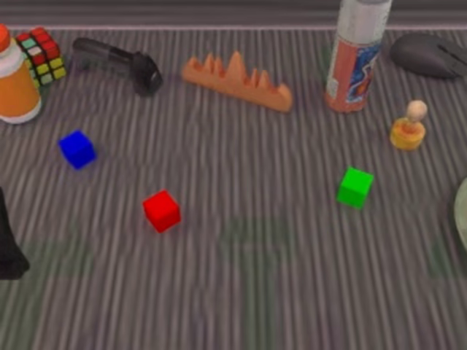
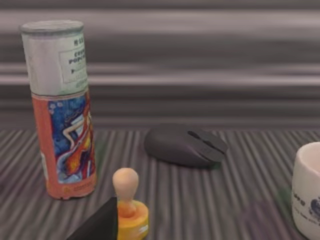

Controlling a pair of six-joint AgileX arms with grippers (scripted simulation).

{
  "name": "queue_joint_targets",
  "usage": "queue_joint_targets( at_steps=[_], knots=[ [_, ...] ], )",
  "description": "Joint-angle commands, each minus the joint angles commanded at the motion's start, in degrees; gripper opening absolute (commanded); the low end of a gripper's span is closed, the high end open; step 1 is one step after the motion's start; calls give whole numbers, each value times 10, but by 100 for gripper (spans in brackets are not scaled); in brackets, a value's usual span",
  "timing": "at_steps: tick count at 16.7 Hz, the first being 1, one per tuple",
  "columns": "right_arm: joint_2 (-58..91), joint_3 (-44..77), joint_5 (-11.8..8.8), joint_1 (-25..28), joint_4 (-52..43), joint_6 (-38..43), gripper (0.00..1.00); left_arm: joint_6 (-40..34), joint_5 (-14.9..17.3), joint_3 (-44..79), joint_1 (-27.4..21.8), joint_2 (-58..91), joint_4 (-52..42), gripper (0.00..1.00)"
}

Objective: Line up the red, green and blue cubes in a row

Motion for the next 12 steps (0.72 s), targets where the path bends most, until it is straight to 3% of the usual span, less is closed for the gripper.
queue_joint_targets(
  at_steps=[6, 12],
  knots=[
    [0, 0, 0, 0, 0, 0, 100, 17, 2, 57, -18, 60, -38, 100],
    [0, 0, 0, 0, 0, 0, 100, 81, 3, 271, -79, 321, -186, 100]
  ],
)
